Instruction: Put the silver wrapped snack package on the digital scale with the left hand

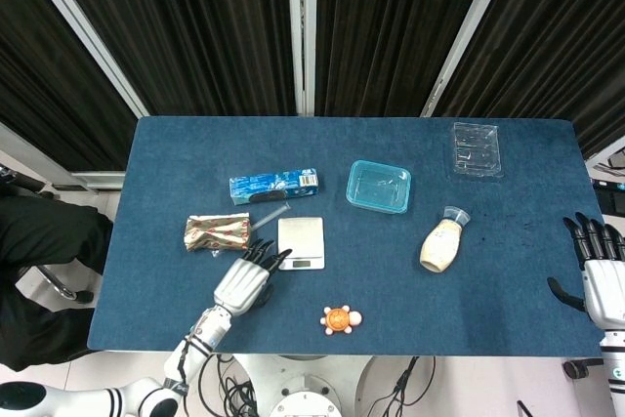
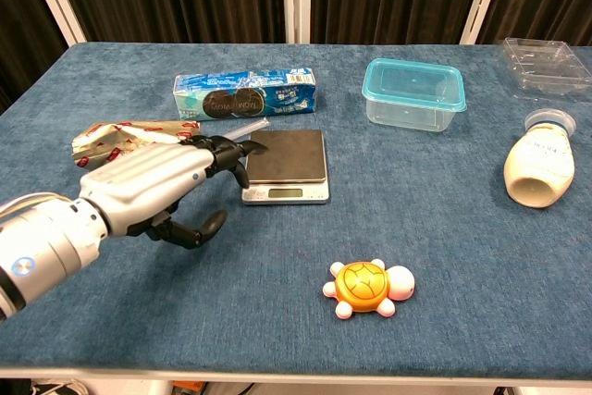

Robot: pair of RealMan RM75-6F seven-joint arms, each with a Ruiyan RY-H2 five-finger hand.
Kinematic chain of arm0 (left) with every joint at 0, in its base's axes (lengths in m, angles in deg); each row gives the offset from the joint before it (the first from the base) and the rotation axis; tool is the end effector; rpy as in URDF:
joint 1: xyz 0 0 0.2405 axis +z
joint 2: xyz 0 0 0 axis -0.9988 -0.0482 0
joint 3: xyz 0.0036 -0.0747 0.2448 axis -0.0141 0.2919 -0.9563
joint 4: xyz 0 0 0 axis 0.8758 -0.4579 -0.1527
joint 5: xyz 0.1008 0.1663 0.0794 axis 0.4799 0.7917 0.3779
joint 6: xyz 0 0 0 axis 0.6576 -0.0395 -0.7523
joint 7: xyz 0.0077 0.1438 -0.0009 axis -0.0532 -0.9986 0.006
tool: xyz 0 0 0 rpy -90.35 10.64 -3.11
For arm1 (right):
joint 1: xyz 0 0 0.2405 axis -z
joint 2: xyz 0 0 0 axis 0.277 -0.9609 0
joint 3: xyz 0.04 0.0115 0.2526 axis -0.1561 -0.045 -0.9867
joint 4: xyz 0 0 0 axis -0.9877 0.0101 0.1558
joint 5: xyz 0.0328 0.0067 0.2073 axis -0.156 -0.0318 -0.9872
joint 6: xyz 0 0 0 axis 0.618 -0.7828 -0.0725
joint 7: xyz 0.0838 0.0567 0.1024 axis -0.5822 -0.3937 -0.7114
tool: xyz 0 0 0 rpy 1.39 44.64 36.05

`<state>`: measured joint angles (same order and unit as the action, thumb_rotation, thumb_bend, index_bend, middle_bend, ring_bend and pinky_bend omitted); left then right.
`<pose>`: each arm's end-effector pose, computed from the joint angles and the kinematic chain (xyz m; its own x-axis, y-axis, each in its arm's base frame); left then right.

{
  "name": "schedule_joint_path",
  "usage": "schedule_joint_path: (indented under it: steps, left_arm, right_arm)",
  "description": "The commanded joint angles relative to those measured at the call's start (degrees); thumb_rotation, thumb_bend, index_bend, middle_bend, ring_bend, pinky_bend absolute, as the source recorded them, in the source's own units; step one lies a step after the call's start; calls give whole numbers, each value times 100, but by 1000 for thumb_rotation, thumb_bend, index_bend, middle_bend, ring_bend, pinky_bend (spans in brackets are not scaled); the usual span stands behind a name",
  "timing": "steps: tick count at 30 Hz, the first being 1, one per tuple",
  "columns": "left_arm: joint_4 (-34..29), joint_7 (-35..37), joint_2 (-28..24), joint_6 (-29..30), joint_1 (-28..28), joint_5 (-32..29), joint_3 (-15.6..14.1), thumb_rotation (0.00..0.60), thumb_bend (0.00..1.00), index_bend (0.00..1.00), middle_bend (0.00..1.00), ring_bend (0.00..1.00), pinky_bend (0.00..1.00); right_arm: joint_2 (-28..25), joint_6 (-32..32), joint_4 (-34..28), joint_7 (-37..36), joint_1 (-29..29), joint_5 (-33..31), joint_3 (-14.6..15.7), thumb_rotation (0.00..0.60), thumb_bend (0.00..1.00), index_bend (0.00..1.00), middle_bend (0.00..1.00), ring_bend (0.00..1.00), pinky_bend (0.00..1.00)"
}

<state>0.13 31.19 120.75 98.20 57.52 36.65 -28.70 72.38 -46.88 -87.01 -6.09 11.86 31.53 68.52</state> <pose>-0.1403 0.2408 -0.0907 0.3870 0.2836 0.8774 0.8475 -0.4842 -0.2173 -0.3364 -0.1863 0.1794 0.4505 0.0070 0.8928 -0.8909 0.0687 0.4490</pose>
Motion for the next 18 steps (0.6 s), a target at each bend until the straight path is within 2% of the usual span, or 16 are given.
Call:
schedule_joint_path:
  steps: [1,18]
  left_arm:
    - [-18,-22,-6,5,3,-16,-5,600,535,0,244,0,0]
    - [-80,-70,-20,-92,-55,-123,-33,600,536,0,245,0,0]
  right_arm:
    - [2,8,-6,8,-5,1,1,600,152,0,0,0,0]
    - [-19,139,4,64,-19,-71,35,600,151,0,0,0,0]
